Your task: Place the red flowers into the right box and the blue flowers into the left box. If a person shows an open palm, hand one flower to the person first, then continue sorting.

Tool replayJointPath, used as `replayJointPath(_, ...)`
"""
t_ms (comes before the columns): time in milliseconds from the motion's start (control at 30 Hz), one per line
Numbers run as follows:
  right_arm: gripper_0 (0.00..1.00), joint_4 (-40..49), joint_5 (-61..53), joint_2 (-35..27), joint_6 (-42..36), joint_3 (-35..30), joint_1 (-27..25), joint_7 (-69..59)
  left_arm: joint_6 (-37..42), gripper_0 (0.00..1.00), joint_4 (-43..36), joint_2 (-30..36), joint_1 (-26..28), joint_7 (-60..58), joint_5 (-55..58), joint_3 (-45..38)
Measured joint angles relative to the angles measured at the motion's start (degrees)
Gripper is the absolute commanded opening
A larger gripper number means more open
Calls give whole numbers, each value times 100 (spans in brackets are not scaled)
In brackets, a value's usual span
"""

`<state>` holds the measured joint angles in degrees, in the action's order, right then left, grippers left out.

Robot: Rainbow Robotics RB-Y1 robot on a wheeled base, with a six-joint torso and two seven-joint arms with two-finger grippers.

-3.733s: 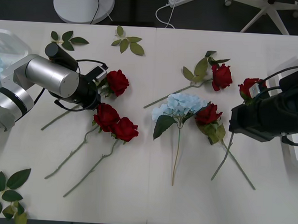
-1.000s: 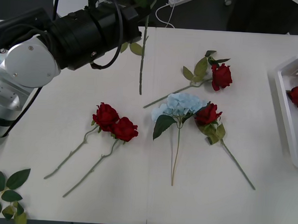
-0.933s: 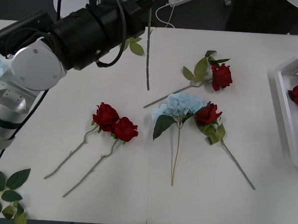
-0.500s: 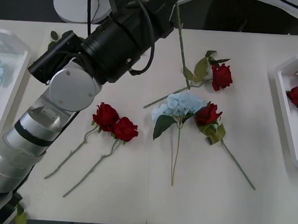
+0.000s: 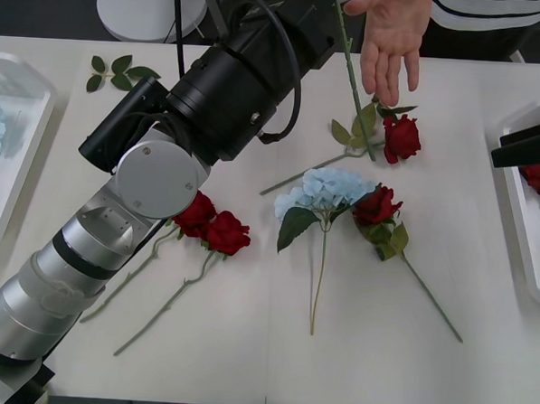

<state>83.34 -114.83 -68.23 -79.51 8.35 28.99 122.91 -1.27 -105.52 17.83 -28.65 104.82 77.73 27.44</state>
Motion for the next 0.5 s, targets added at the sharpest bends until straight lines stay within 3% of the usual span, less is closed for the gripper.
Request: replayJointPath(500, 87, 0, -15, 0, -9, 0, -173, 162, -8, 0, 0, 0, 1, -1, 1, 0)
